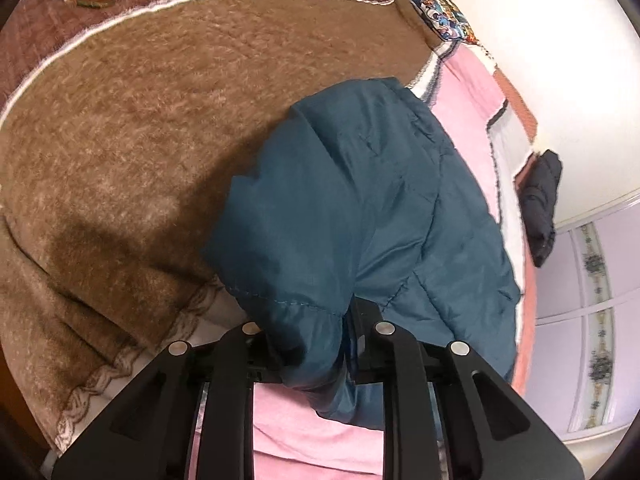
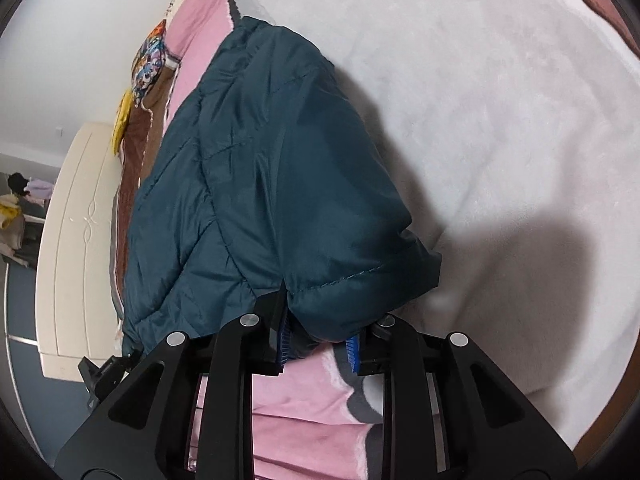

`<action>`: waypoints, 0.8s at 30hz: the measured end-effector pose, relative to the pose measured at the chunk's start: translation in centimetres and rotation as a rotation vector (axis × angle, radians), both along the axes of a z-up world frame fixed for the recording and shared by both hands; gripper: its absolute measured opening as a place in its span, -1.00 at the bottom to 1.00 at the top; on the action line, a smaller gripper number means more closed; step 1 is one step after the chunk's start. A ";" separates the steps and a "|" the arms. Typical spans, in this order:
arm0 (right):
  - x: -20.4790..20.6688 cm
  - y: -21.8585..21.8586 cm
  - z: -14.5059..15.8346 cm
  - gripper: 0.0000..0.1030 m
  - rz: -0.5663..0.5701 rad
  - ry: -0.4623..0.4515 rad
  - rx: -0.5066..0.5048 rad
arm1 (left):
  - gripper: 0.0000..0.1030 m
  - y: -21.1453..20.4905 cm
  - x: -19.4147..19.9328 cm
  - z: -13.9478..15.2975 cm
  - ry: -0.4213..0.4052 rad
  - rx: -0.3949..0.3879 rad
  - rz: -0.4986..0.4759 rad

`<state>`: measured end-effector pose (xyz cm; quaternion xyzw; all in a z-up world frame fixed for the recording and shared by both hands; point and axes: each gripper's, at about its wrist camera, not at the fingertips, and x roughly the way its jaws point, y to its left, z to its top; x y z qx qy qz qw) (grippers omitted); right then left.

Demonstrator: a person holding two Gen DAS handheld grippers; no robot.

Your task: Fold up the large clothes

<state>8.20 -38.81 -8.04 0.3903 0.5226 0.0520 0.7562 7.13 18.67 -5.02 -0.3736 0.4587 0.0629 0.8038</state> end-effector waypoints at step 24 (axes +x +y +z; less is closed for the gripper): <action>-1.5 -0.8 2.8 -0.13 0.143 -0.001 -0.103 | -0.18 -0.9 0.3 0.3 0.075 0.062 0.084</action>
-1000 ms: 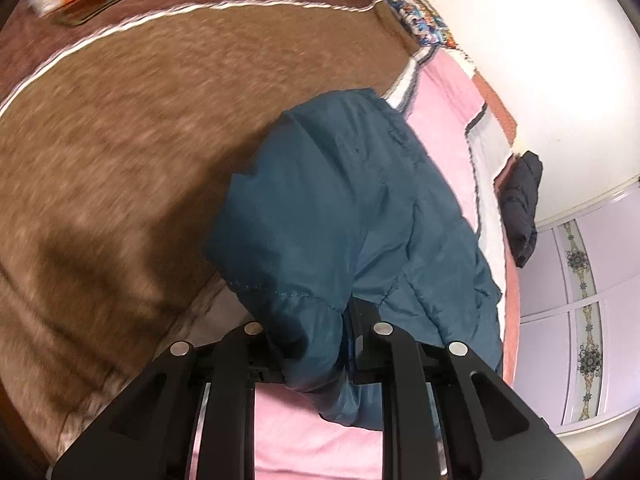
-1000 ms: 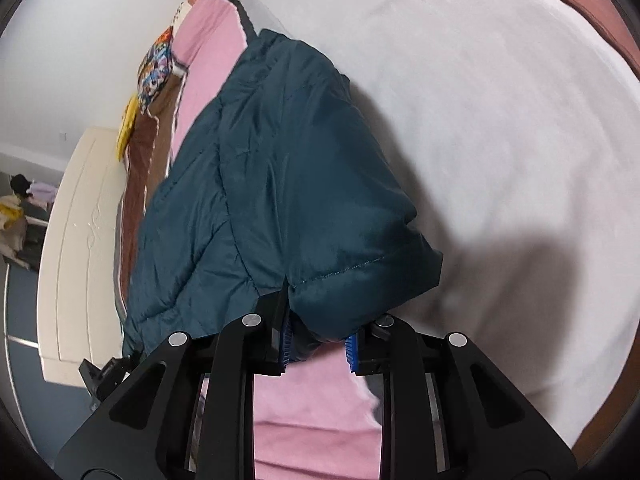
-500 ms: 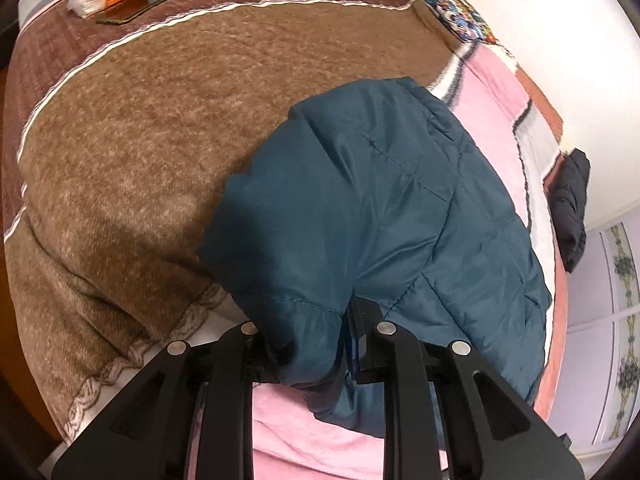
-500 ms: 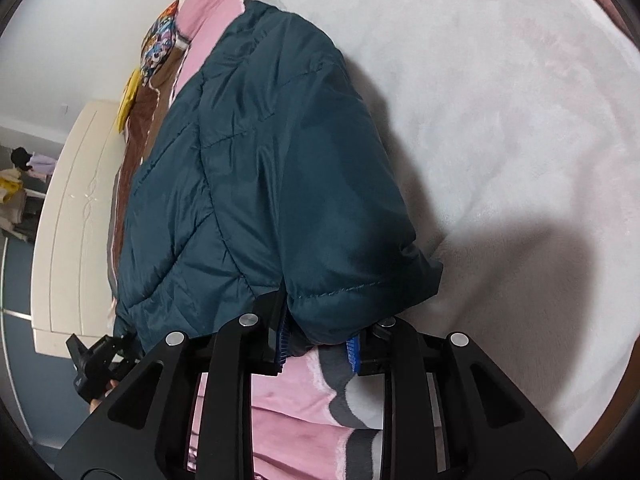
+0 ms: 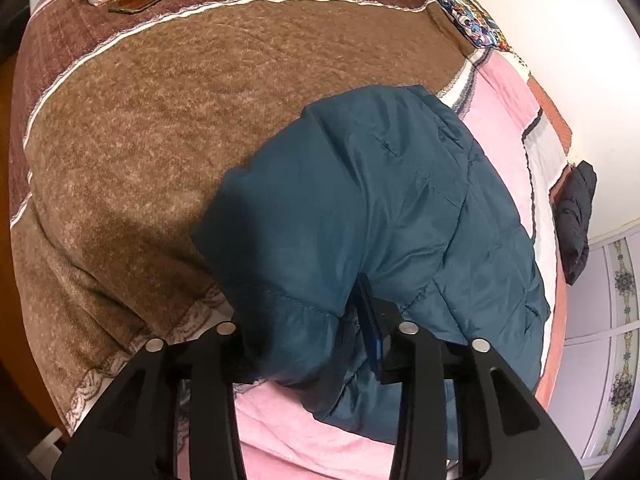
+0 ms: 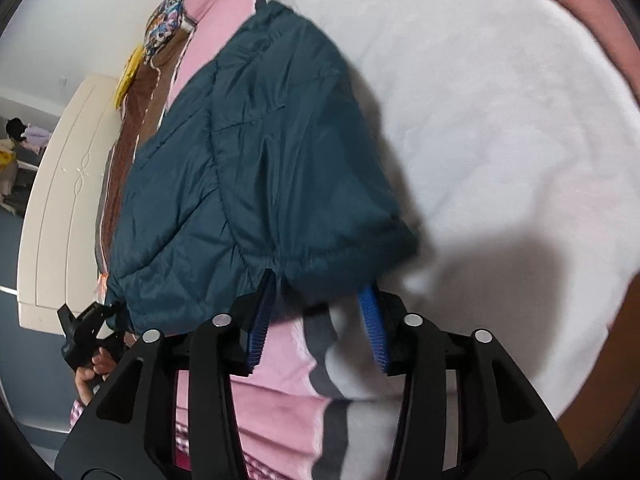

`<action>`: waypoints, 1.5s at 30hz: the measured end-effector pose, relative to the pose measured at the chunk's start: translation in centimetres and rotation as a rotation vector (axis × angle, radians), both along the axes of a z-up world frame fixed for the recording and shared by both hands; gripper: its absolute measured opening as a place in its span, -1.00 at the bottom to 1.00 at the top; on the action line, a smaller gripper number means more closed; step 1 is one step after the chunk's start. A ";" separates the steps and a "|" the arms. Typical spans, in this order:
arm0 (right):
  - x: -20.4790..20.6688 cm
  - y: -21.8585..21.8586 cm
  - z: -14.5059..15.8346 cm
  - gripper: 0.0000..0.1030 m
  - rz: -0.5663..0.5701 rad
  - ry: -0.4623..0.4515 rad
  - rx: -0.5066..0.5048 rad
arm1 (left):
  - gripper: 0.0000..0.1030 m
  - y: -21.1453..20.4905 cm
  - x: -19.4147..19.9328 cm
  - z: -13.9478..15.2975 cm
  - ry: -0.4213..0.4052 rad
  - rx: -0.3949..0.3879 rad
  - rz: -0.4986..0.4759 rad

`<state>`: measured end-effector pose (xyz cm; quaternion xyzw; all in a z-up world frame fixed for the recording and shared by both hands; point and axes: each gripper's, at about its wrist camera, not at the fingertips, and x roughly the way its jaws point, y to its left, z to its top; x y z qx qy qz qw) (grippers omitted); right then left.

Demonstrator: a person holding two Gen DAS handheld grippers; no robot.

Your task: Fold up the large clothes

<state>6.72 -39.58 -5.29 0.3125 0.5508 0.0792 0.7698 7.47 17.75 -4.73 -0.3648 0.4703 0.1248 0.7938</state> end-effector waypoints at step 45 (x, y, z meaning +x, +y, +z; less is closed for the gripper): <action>12.2 23.1 4.7 -0.89 0.350 -0.132 -0.258 | -0.63 1.5 -1.4 0.6 -0.233 -0.062 -0.259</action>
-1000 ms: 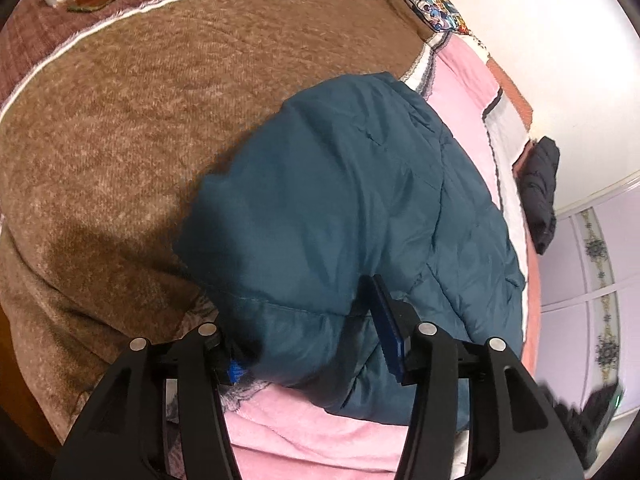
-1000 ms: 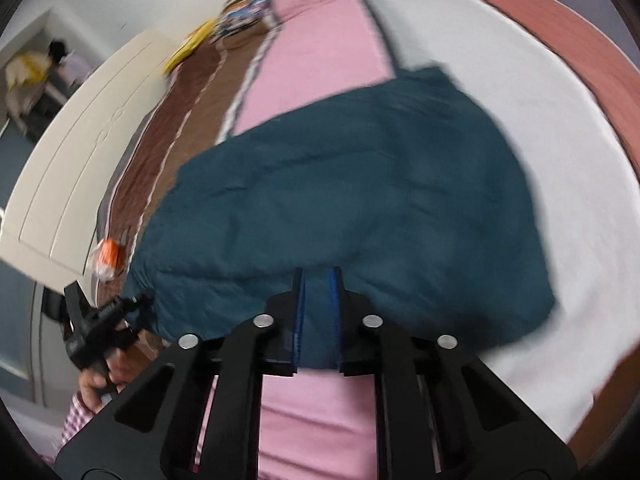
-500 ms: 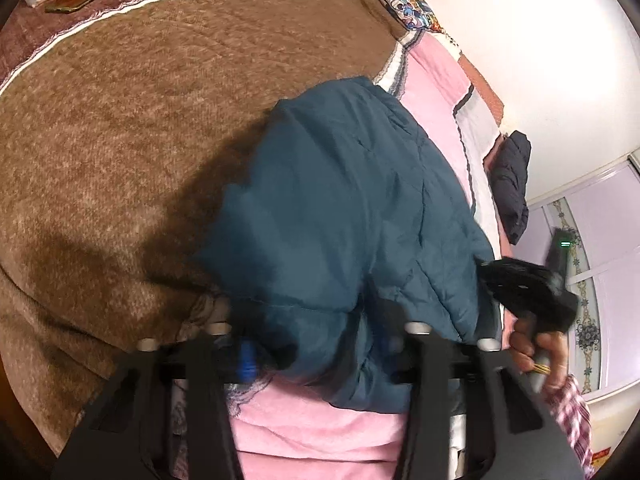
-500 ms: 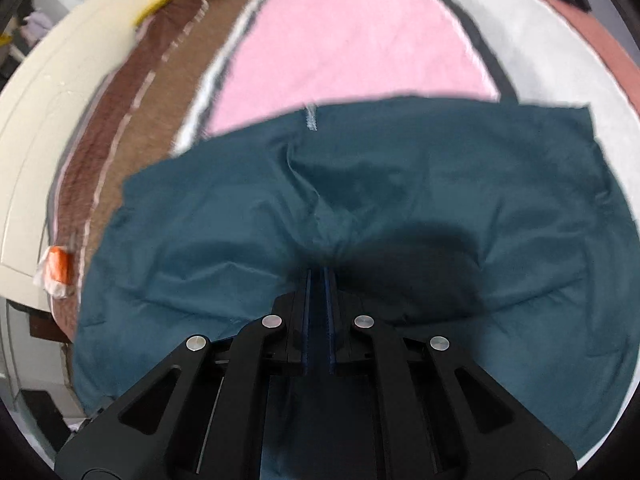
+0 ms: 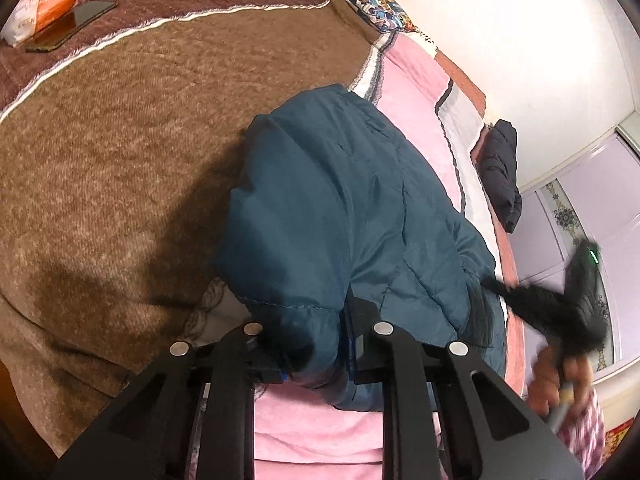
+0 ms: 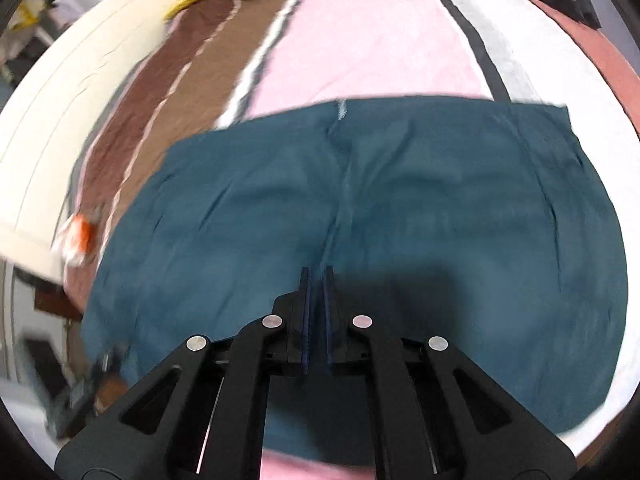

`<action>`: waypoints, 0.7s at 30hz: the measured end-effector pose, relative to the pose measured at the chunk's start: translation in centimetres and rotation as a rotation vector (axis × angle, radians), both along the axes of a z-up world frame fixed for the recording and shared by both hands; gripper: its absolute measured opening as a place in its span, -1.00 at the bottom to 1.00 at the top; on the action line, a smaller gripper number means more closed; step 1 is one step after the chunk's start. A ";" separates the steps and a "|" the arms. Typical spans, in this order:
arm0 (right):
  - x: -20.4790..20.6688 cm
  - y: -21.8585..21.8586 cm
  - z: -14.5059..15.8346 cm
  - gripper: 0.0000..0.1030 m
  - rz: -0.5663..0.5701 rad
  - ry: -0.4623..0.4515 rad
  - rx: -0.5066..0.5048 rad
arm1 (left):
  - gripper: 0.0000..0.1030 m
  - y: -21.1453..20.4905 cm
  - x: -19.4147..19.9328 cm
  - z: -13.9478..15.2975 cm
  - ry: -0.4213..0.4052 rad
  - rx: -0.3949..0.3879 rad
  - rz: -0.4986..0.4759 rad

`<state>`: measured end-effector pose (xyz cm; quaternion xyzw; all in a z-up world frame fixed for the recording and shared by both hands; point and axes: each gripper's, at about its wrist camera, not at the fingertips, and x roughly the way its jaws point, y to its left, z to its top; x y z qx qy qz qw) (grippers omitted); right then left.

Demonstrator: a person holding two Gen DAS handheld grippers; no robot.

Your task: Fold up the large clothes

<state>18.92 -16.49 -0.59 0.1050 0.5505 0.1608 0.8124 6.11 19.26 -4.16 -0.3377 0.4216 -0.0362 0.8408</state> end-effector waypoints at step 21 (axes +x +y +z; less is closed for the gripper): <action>-7.6 -3.2 -3.0 -0.88 0.056 0.038 0.040 | -0.65 -5.7 -1.3 8.0 -0.169 0.214 -0.100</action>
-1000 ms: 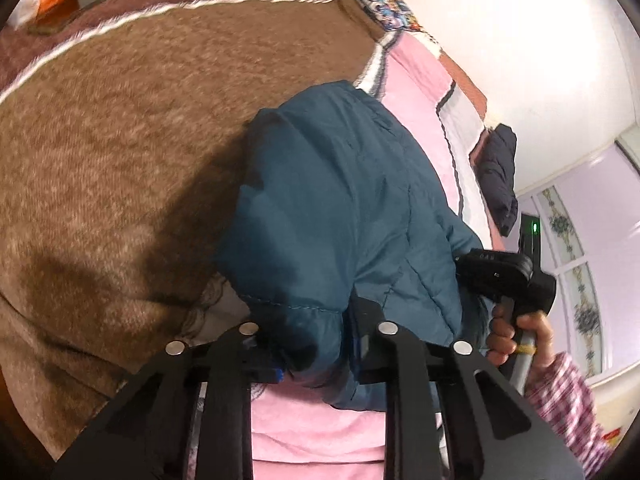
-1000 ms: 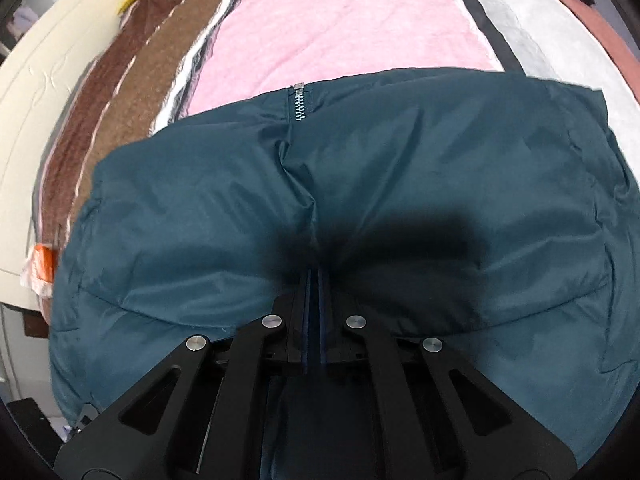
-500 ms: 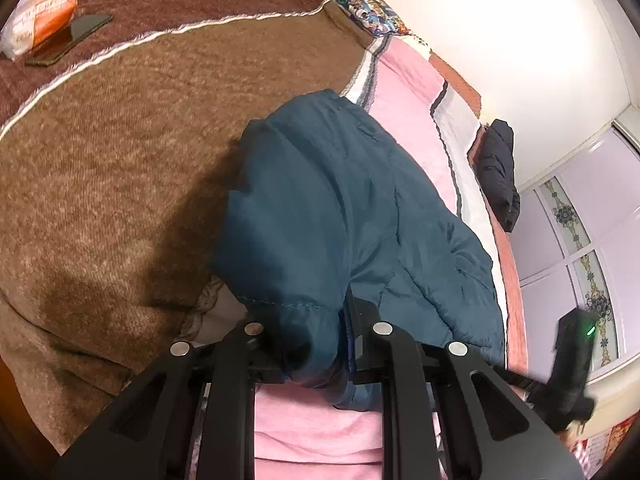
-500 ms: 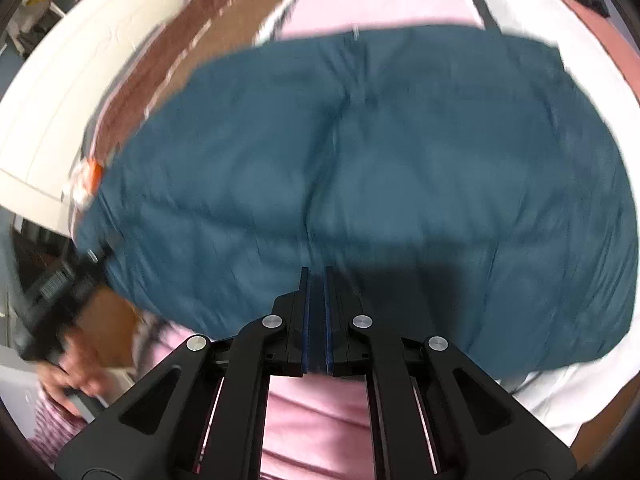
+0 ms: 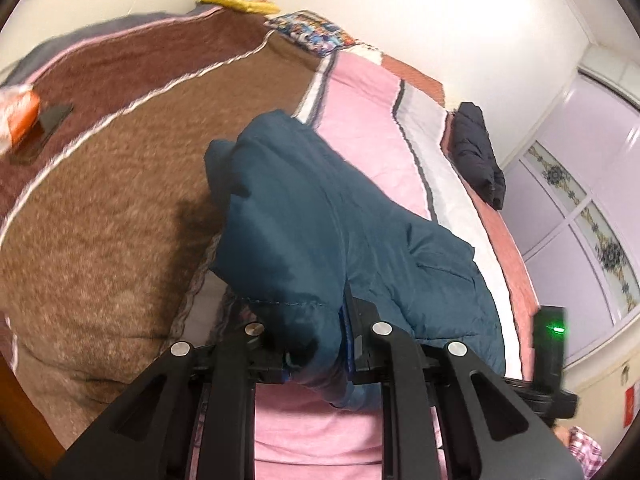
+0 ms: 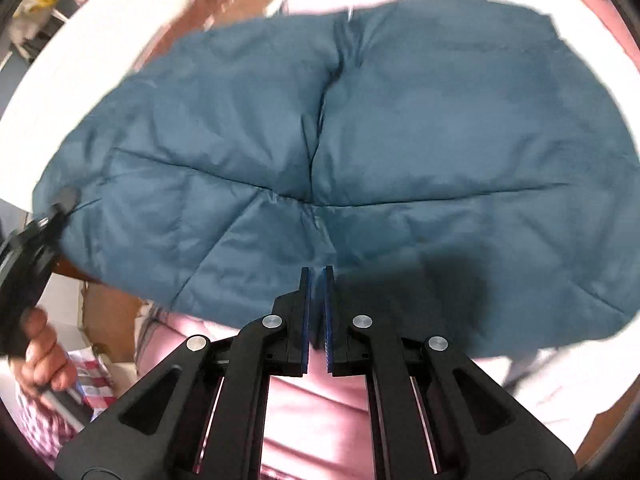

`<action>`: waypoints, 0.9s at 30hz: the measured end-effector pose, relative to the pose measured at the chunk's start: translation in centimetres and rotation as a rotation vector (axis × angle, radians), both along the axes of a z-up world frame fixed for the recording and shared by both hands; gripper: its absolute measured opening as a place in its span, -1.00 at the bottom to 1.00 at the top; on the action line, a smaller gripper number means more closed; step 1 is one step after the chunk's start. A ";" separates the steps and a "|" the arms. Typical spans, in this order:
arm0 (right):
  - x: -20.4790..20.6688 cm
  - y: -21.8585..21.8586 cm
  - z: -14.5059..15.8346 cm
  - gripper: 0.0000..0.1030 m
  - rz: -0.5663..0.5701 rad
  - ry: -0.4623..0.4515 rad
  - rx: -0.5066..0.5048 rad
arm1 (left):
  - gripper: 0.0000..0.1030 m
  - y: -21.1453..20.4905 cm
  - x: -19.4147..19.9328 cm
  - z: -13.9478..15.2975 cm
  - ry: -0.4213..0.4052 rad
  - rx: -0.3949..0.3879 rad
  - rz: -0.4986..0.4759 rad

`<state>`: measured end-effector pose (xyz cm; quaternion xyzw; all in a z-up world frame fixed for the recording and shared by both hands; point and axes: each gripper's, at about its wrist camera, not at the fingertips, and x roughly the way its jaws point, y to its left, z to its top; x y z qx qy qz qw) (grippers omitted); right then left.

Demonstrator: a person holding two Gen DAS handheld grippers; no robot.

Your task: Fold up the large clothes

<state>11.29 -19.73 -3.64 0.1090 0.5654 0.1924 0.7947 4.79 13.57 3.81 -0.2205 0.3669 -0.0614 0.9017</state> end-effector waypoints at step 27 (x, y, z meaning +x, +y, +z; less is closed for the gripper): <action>1.9 -11.1 -6.1 -0.82 -0.246 0.054 0.305 | -0.65 -23.1 -0.8 6.7 -0.195 0.364 -0.504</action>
